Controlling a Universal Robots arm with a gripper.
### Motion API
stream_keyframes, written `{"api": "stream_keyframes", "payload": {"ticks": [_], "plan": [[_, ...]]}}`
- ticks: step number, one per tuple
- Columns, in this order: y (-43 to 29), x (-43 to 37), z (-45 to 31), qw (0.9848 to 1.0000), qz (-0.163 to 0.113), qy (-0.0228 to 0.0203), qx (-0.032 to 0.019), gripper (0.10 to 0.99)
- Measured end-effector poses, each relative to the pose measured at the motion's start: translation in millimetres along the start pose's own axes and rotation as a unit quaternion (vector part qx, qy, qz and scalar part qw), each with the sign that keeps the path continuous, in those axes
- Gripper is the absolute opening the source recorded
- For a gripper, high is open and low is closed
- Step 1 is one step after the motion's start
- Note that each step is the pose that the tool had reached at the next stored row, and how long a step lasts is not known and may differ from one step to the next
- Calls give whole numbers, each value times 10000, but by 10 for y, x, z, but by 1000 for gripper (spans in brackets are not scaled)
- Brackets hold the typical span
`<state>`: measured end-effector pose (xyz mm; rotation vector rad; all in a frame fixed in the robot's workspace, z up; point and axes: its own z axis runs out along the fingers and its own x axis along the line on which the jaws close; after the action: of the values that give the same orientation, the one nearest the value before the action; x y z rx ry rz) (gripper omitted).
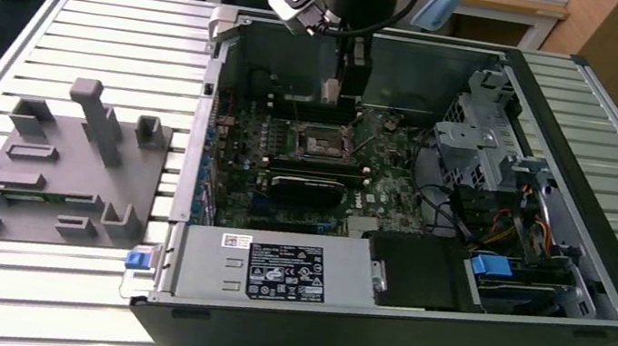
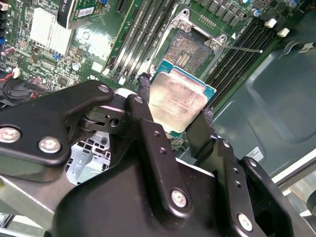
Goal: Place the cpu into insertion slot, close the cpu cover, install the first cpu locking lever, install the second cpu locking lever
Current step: 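Place the cpu into insertion slot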
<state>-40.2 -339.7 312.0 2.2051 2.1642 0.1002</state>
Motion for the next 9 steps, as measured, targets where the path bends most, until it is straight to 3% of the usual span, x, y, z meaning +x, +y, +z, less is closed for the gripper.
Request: {"api": "stream_keyframes", "payload": {"ticks": [9], "plan": [[-1,0,15,10000,17,0,-1,541]]}}
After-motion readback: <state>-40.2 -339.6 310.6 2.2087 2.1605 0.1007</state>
